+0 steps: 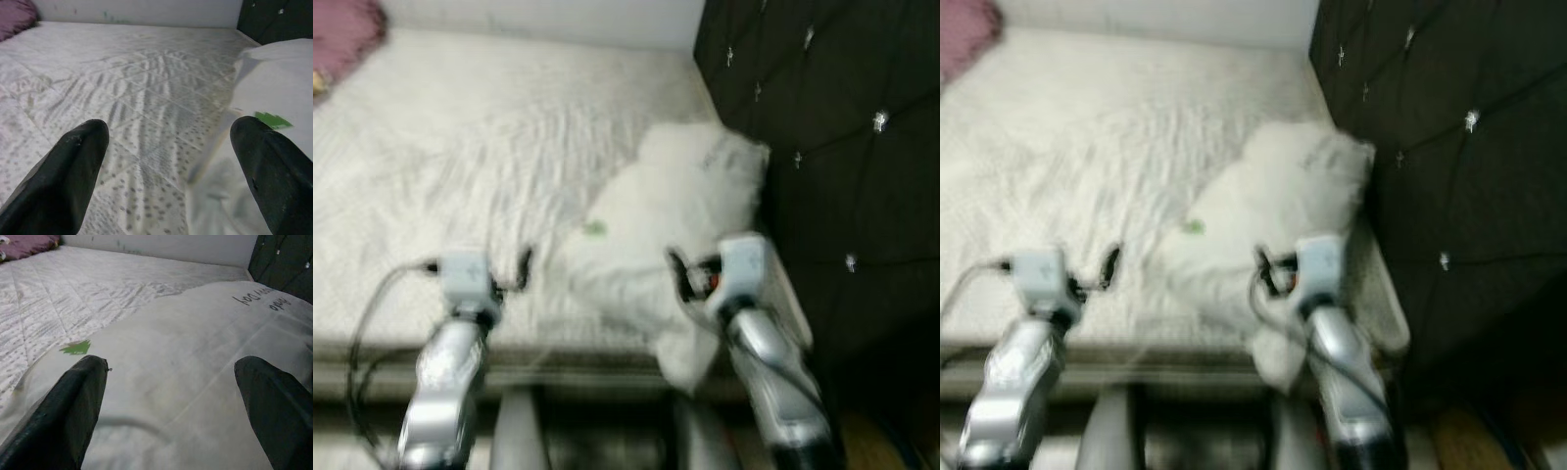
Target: Clean up the room
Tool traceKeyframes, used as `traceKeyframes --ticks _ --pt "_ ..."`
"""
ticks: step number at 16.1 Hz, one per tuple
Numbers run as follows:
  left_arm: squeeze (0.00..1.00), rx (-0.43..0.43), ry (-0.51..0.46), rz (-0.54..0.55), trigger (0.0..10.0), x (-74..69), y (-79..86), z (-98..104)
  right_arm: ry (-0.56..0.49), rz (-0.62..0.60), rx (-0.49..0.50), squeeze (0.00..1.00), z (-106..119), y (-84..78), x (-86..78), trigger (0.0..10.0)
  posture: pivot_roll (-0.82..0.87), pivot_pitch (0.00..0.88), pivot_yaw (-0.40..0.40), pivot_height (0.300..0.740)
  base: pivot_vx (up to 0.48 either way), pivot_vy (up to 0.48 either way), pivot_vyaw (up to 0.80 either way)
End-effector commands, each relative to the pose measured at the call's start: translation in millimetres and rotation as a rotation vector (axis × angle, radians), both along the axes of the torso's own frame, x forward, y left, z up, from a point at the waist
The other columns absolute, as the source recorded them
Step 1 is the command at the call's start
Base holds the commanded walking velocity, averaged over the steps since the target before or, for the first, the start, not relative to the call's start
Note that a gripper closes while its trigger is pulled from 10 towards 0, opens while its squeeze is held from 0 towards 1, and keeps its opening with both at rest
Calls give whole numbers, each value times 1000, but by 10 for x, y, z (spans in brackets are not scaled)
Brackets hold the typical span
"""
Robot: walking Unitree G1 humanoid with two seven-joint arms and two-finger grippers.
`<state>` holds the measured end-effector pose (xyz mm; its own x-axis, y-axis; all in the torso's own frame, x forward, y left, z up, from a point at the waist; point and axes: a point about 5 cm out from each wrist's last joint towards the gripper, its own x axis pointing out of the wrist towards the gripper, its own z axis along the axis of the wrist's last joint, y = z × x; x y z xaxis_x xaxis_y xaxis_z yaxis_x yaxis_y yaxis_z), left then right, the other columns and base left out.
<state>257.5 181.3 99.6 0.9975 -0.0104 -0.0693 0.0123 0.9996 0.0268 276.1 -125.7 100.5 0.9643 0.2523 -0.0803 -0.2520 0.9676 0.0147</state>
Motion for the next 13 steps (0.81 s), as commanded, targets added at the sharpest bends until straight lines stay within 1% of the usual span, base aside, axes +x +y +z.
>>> traceKeyframes --ticks 1,3,4,7,10,11,12,13 --pt "0 -21 3 -31 10000 15 -134 6 1 -36 -23 0 5 -139 3 10000 -28 0 -83 591 0 0 0" --pt "0 -15 18 -37 10000 10 -139 -12 17 -21 -25 0 -11 -128 -1 10000 -28 2 -84 586 0 0 0" --pt "0 -1 51 -33 10000 -8 -118 -55 23 -12 -23 0 -18 -117 -4 10000 -28 2 -84 577 0 0 0" --pt "0 17 96 -12 10000 -29 -59 -92 54 -9 -36 0 -51 -113 9 10000 -11 31 -90 558 0 0 0" --pt "0 34 123 -5 10000 -63 -24 -68 88 13 -54 0 -68 -100 48 10000 9 61 -96 558 0 0 0" --pt "0 30 142 -15 10000 -123 -32 -57 117 37 -69 0 -89 -82 78 10000 22 79 -101 558 0 0 0" --pt "0 13 171 -34 10000 -212 -49 -84 158 61 -90 0 -133 -73 108 10000 27 83 -104 558 0 0 0" --pt "0 11 191 -46 10000 -263 -57 -115 184 70 -114 0 -177 -79 126 10000 35 85 -107 558 0 0 0"
